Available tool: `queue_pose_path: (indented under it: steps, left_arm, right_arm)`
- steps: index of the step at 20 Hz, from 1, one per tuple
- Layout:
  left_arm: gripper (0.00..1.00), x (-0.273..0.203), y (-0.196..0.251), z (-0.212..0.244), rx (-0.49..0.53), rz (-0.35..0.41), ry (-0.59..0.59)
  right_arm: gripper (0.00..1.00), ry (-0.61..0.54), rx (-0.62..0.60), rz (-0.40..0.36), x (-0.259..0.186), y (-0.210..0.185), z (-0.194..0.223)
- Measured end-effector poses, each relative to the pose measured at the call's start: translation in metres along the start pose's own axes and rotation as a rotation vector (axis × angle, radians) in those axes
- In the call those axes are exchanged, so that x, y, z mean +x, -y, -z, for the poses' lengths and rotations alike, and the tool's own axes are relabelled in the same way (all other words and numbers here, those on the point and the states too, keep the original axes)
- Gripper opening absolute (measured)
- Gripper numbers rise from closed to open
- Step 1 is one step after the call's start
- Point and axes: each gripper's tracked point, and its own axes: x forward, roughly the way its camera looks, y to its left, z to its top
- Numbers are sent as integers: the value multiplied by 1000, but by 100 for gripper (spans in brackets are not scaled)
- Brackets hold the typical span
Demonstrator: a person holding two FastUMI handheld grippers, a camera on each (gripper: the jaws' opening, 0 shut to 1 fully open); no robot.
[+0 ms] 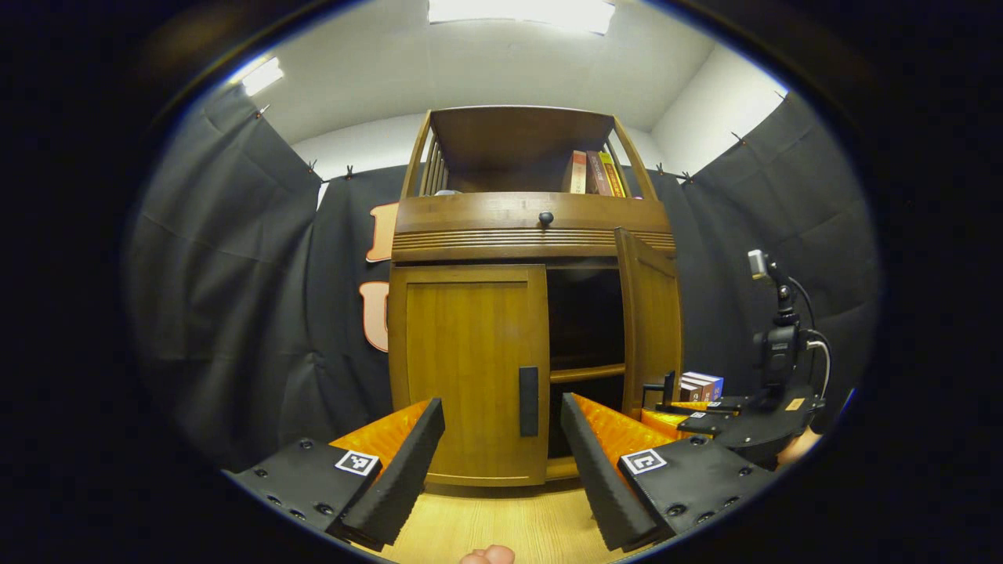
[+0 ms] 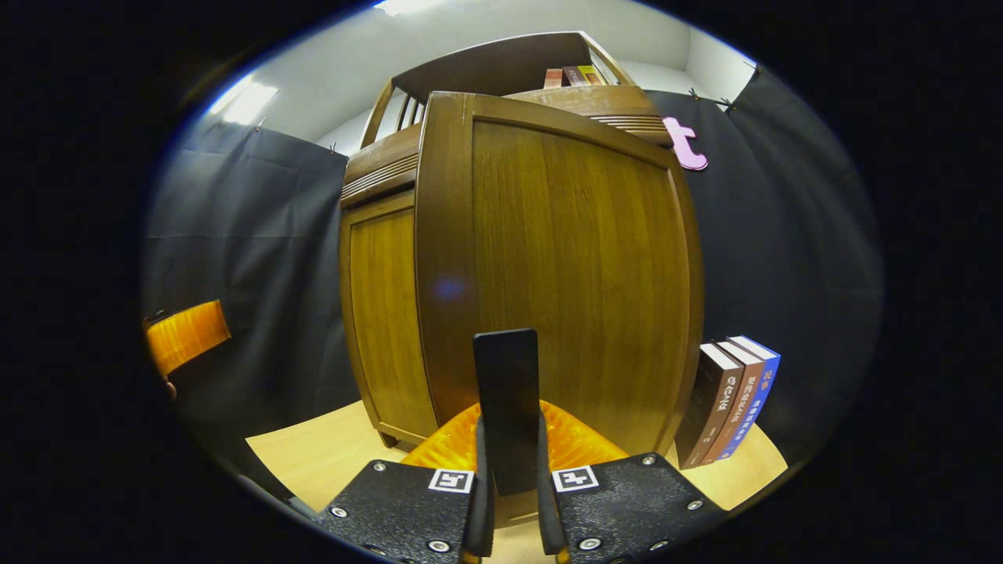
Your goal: Open the right door of the double-door shoe cabinet with the right hand, and open the left door with the left hand.
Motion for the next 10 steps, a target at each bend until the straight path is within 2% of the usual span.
queue_pose_path:
  steps: [9, 10]
  left_arm:
    - [96, -2, 10, 2, -1, 23, -3]
    - [96, -1, 11, 2, -2, 23, -2]
  right_arm:
    - [22, 4, -4, 117, -52, 47, 1]
    - [32, 1, -9, 127, -57, 52, 1]
